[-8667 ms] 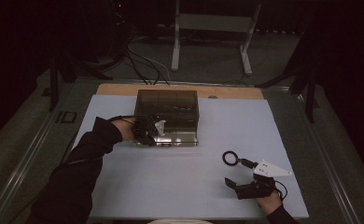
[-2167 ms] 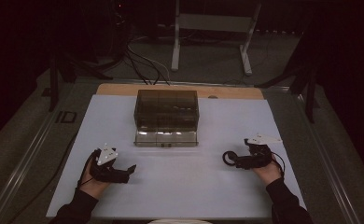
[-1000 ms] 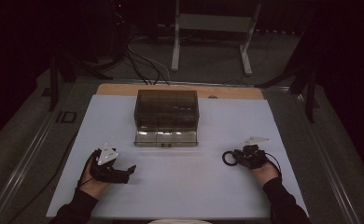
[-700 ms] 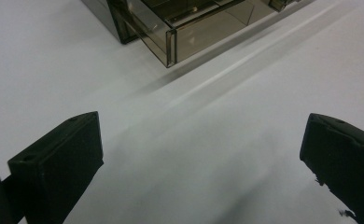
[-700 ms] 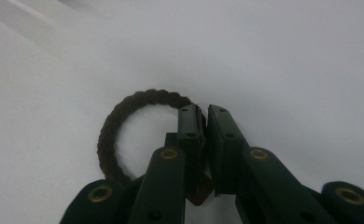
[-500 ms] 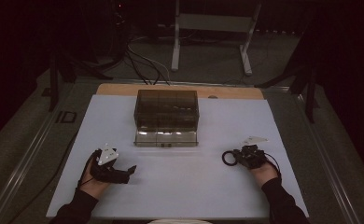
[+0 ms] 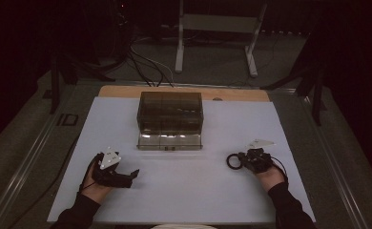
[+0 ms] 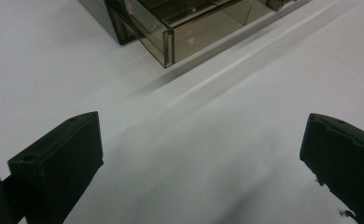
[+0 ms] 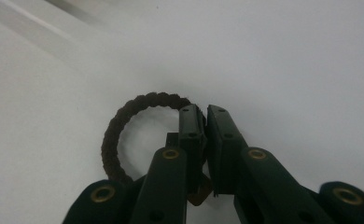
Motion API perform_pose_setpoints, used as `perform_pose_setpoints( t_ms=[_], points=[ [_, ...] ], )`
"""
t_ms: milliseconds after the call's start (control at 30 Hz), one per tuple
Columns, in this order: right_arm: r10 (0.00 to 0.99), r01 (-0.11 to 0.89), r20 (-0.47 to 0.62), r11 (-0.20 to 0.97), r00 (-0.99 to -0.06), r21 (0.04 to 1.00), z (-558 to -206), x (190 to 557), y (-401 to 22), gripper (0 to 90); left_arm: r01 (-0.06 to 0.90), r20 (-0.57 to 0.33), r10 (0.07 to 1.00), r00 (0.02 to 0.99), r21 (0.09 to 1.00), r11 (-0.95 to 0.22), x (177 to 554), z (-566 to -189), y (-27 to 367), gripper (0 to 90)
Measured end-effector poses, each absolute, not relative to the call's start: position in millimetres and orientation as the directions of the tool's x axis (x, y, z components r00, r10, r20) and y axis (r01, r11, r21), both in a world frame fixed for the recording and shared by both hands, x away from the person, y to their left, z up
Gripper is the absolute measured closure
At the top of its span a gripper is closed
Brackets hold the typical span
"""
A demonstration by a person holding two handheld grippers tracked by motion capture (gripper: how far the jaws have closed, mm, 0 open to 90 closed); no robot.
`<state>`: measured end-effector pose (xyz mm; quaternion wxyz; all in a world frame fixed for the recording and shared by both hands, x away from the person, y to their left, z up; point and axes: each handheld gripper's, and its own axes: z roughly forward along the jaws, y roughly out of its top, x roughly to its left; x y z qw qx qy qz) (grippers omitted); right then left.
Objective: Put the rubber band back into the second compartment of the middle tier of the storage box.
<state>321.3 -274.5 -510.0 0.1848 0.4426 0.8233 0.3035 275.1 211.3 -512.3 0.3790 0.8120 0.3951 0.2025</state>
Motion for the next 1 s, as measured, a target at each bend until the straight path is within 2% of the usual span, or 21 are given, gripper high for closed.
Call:
perform_pose_setpoints(
  t_ms=[1000],
  points=[
    [0.807,0.583,-0.059,0.473,-0.588,0.661,-489.0,315.2,-256.7,85.7,0.474,0.017,0.792,0.610,0.793,-0.382,274.7,-510.1,213.4,0.7]
  ],
)
